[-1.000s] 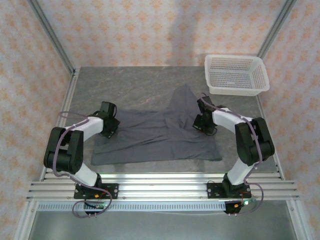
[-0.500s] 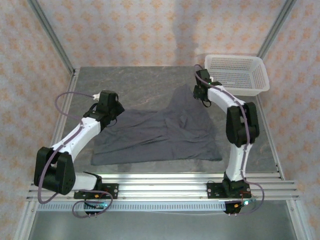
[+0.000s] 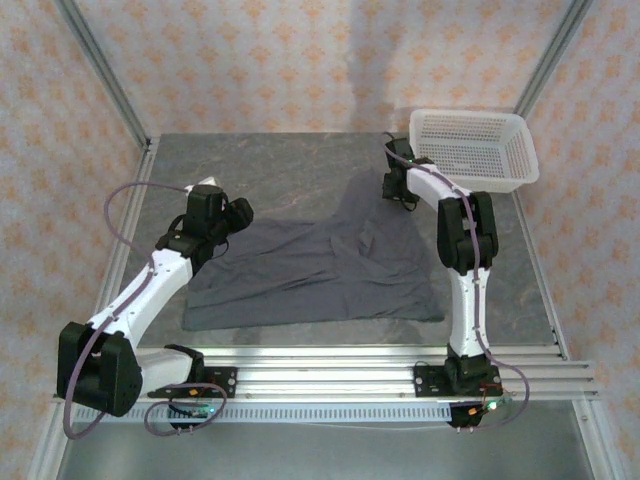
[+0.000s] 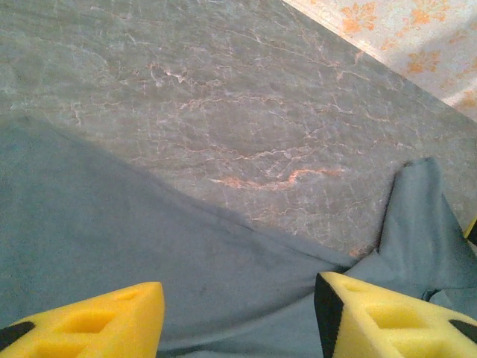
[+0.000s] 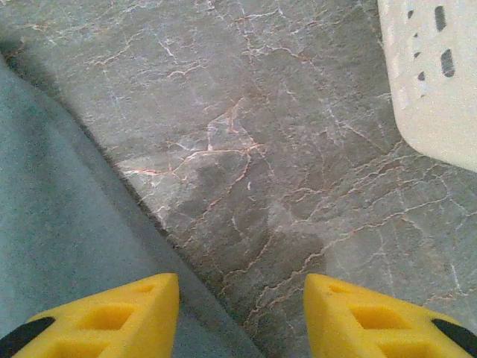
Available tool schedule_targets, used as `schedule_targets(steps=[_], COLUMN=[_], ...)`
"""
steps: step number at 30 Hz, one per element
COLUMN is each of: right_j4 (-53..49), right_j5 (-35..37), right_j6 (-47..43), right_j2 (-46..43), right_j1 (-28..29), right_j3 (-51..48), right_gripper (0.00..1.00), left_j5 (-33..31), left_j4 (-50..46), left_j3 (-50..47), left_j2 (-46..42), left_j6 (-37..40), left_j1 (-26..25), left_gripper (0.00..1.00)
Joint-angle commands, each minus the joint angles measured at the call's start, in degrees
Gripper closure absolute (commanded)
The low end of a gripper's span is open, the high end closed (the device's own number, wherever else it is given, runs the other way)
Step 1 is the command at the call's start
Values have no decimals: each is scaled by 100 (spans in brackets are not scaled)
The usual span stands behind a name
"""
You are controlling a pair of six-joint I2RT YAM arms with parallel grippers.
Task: Fold the inside-out t-shirt
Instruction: Fold the T-shirt at the center of the table.
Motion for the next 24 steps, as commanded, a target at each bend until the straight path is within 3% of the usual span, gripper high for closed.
schedule_targets(steps=[1,3,7,9,15,20,24], right_j4=[-407,-509,-368,-128,508,1653,2100], right_j5=[-198,-293,-268,-276,106,241,471], right_j6=[100,148,199,80,-338,-92,132], right_j2=[140,150,-33,-226,-963,-1548,-1482], right_j1=[-10,-16,0,-2,63,157,228], right_j3=[16,32,-250,-486,-994,-1946,-2230], right_gripper=[53,55,71,73,67,61,56], left_j5=[-5,41,47,59,68,94,90], left_j4=[-148,-161,-195,-150,-185,-132,-140], left_j3=[130,157,113,47,-1,-46,-54], left_j2=[-134,-124,-135,-170,-180,-179,-154], left_j6=[61,36,-17,-27,-7,-28,3], left_j1=[83,87,87,92,87,87,88], left_gripper=[38,37,36,36,36,36,36])
